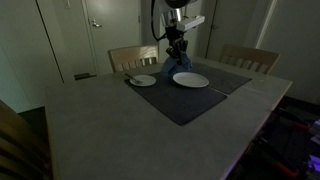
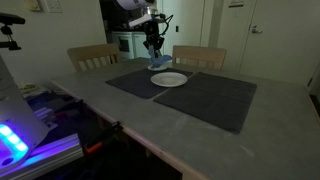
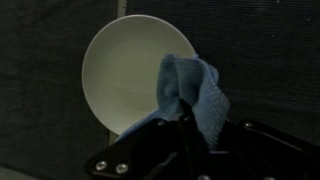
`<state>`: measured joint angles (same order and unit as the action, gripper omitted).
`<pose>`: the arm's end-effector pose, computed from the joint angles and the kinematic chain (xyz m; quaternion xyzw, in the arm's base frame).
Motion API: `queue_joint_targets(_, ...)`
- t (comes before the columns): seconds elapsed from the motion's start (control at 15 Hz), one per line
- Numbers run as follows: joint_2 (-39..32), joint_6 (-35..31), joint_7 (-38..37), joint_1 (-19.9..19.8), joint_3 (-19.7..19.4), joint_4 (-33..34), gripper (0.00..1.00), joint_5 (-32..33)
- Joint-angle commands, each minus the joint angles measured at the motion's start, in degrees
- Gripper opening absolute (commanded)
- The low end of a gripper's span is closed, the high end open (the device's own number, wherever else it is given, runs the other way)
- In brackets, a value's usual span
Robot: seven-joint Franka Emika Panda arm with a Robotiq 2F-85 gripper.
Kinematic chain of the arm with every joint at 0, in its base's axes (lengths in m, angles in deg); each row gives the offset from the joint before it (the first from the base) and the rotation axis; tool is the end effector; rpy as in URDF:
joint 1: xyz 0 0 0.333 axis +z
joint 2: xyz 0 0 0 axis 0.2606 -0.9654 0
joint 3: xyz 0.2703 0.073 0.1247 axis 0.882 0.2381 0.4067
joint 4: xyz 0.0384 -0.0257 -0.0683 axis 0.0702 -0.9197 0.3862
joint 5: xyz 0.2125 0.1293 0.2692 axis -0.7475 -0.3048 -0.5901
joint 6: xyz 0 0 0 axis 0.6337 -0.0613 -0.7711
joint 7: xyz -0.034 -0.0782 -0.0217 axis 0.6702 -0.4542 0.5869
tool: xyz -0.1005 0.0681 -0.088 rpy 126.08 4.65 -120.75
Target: Wipe the white plate with the light blue towel
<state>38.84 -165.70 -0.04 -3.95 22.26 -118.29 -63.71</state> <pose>0.5908 0.0665 0.2302 0.9876 0.0472 -0.0732 0.1308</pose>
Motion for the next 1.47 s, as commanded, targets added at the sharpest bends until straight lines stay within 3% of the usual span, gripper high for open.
queue_joint_targets(0.0, 1.24, 2.57, -1.16, -1.51, -1.27, -1.05, 0.02, 2.93)
queue_joint_targets(0.53, 3.65, 0.08, -5.29, -4.81, -4.57, -5.02, 0.02, 6.53)
queue_joint_targets(1.0, 6.86, 0.26, -7.81, -9.01, -3.64, -9.92, 0.02, -3.02)
queue_joint_targets(1.4, 7.67, -11.01, -8.4, -9.37, -3.31, -14.4, 0.02, -10.29)
